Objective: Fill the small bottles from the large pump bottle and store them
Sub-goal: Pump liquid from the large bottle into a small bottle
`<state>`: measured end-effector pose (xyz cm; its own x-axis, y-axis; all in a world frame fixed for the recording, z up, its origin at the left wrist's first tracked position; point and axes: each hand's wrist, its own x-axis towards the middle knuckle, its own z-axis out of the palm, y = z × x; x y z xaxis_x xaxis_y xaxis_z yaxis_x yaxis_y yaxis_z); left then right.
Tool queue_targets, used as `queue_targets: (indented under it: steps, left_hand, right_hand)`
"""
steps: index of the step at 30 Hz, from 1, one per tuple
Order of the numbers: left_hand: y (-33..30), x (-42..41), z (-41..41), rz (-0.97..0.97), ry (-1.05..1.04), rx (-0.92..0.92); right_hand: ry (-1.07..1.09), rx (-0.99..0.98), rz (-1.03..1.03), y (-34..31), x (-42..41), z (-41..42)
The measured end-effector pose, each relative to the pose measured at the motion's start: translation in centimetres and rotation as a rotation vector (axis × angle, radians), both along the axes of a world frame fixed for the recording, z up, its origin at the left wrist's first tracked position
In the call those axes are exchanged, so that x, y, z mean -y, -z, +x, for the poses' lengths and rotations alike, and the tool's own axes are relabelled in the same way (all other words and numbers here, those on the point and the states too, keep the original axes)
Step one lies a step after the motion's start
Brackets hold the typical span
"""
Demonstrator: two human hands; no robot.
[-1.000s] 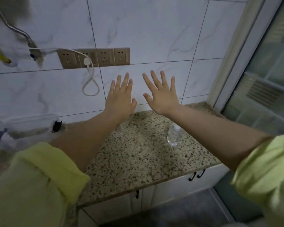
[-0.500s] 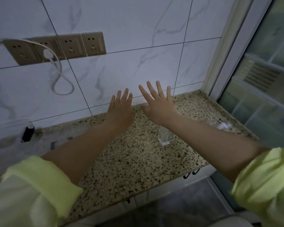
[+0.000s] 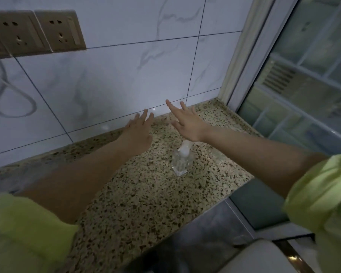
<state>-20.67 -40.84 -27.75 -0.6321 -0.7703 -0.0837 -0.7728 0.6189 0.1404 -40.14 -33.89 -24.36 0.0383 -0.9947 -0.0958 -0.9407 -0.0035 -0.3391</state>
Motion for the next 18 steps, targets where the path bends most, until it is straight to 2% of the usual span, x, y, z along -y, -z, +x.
queue_targets:
  steps: [3, 6, 11, 18]
  left_hand:
    - [1.1, 0.8, -1.2, -0.029, 0.052, 0.032]
    - [1.6, 1.7, -2.2, 0.118, 0.044, 0.043]
    - [2.3, 2.6, -4.2, 0.164, 0.100, 0.033]
    - [3.4, 3.9, -6.5, 0.180, 0.076, 0.057]
  right_hand:
    - [0.017, 0.074, 0.045, -0.9, 0.4, -1.7]
    - [0.040, 0.129, 0.070, -0.8, 0.3, -3.1]
    - [0.058, 0.182, 0.165, 0.1, 0.6, -5.8]
    - [-0.004, 0.149, 0.200, 1.3, 3.8, -8.9]
